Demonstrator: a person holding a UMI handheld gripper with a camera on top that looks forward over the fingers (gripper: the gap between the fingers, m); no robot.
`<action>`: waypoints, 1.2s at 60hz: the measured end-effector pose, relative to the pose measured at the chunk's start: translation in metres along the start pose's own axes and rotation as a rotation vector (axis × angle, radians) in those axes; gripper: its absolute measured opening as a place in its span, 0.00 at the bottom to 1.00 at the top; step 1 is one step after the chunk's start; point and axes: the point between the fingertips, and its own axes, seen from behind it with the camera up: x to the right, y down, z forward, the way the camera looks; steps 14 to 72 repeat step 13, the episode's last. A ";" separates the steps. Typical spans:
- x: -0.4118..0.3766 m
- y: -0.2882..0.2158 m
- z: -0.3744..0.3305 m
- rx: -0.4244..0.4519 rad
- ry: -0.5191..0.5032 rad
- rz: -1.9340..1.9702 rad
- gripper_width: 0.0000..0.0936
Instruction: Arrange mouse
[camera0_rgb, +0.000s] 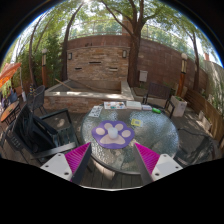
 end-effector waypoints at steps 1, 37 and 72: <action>-0.001 0.003 -0.008 -0.003 0.001 -0.001 0.90; 0.002 0.012 -0.023 -0.011 0.008 0.014 0.90; 0.002 0.012 -0.023 -0.011 0.008 0.014 0.90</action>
